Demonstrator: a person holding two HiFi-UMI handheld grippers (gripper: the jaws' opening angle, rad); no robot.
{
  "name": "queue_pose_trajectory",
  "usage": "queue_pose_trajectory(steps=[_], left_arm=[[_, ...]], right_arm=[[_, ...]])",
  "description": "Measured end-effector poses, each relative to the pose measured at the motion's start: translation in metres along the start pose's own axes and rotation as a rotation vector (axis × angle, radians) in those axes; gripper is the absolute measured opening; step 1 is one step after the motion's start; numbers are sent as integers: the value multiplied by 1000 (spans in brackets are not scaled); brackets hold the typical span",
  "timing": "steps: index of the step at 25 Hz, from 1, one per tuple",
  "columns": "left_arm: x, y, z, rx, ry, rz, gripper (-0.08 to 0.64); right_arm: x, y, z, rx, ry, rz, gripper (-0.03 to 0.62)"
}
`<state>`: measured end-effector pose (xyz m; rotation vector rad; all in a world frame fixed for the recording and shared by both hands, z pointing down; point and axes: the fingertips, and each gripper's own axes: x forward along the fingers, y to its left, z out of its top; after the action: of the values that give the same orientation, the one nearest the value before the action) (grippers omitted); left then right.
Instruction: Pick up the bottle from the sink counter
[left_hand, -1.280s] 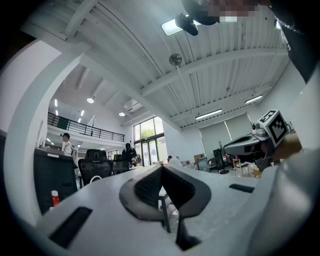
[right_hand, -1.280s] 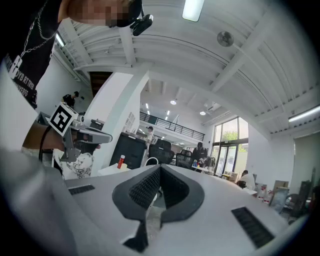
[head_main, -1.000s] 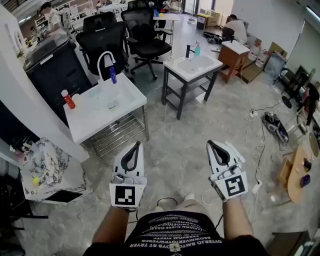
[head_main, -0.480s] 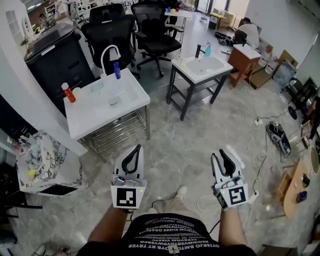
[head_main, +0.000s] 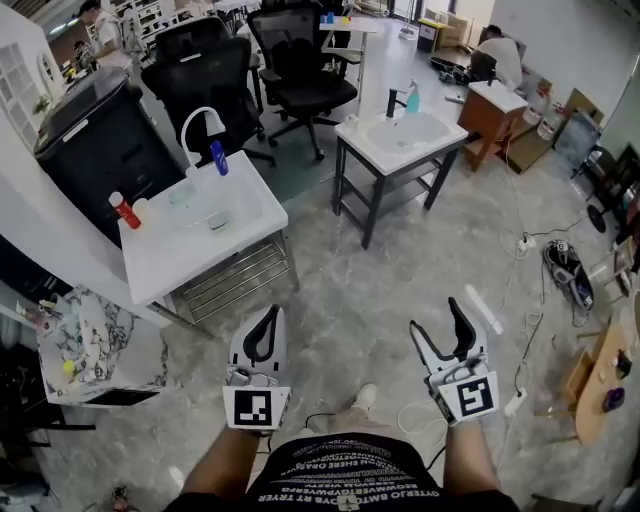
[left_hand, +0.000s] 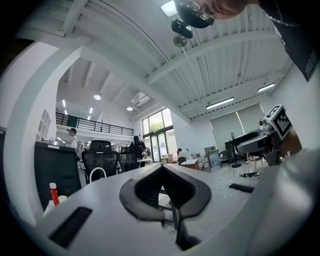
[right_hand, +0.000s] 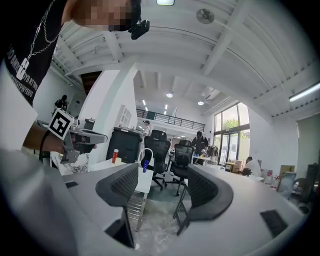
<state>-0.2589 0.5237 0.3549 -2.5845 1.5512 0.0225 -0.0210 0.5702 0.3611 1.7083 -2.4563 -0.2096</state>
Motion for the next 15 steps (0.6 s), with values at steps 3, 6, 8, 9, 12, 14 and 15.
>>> queue_pose_trajectory(steps=[3, 6, 8, 9, 12, 14, 15], left_arm=[[29, -15, -10, 7, 37, -1, 2], [57, -33, -19, 25, 77, -23, 2], [72, -44, -20, 18, 89, -20, 2], [79, -48, -19, 15, 92, -13, 2], [101, -60, -16, 2, 98, 8, 2], [113, -68, -13, -4, 102, 23, 2], [117, -70, -11, -1, 103, 33, 2]], right_arm=[[12, -33, -13, 14, 6, 4, 290], [20, -63, -25, 35, 17, 17, 290], [24, -80, -26, 31, 15, 33, 290], [26, -88, -24, 24, 15, 42, 290], [34, -111, -32, 23, 27, 70, 290], [40, -122, -37, 36, 23, 96, 290], [43, -126, -38, 35, 27, 112, 290]])
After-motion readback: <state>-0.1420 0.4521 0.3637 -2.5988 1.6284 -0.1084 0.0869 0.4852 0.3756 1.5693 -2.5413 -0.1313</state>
